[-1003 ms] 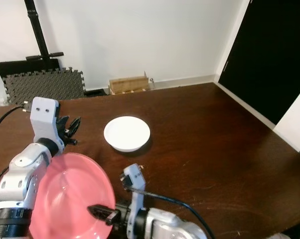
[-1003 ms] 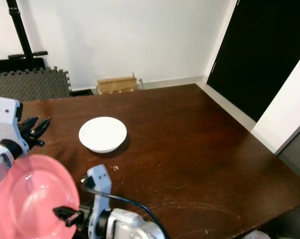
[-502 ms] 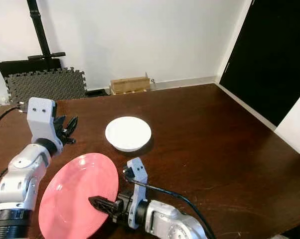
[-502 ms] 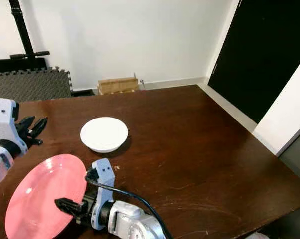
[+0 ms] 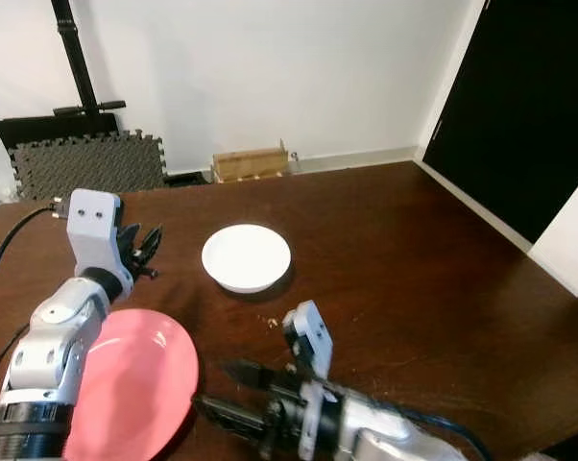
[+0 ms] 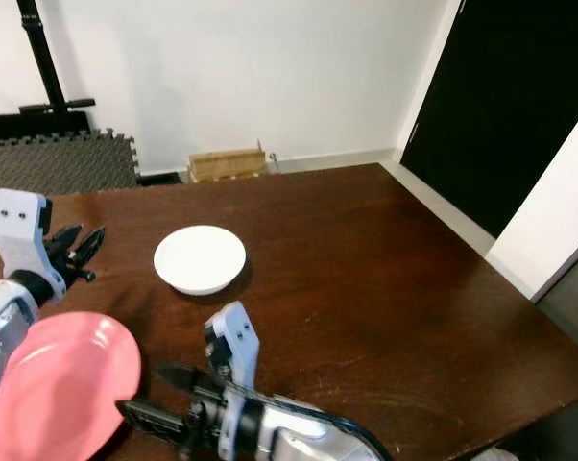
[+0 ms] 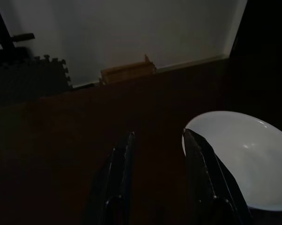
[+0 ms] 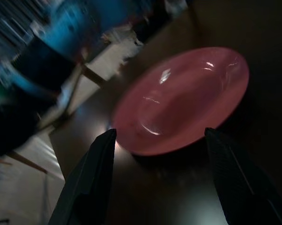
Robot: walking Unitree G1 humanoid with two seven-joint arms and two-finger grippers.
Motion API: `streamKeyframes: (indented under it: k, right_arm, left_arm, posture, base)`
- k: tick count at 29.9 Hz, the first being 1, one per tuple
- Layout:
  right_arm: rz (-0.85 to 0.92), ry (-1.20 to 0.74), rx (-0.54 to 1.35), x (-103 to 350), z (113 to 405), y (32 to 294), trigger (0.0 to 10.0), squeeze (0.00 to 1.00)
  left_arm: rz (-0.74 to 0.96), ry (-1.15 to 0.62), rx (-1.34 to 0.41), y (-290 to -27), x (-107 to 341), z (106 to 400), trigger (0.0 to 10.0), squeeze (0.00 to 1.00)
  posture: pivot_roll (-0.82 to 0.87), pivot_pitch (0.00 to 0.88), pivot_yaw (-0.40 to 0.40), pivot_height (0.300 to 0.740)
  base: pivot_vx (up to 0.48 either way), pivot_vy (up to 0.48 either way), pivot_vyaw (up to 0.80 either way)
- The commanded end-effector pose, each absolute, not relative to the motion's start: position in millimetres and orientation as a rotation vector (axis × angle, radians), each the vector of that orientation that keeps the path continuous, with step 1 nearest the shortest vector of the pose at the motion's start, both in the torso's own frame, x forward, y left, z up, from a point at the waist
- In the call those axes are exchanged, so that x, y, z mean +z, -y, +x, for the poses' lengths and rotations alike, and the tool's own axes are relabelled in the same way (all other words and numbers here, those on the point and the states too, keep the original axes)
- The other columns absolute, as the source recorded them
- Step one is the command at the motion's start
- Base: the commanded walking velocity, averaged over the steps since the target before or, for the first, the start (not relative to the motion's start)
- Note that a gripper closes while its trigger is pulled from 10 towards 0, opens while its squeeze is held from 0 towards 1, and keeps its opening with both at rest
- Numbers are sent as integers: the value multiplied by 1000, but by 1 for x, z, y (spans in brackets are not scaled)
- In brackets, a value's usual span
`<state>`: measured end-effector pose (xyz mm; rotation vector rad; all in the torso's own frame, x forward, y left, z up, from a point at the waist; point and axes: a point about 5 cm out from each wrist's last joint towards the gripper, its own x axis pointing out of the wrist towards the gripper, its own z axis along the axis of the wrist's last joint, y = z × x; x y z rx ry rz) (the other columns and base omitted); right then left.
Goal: Setting the table
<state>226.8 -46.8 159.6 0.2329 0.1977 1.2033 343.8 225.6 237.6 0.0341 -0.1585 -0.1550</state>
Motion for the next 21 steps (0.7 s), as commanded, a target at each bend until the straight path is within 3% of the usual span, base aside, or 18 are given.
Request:
streamKeyframes:
  k: [1,5,9,12,21]
  right_arm:
    - [214,-208,1147,157,228,61,10000,0]
    - [191,-177,1008,158,236,80,10000,0]
    - [130,37,583,184,266,107,10000,0]
    - [65,161,342,199,273,117,10000,0]
    - [54,262,137,214,274,127,10000,0]
  left_arm:
    - [34,148,-160,-224,234,344,10000,0]
    - [34,149,-161,-224,234,343,10000,0]
    - [30,148,-163,-223,232,341,10000,0]
    - [37,152,-177,-219,231,340,10000,0]
    - [34,201,-252,-202,247,339,10000,0]
  posture:
    - [68,76,18,740]
    - [73,72,13,740]
    - [65,69,17,740]
    - [60,67,26,740]
    - [47,68,36,740]
  base:
    - [0,0,0]
    - [0,0,0]
    - [0,0,0]
    - [0,0,0]
    - [0,0,0]
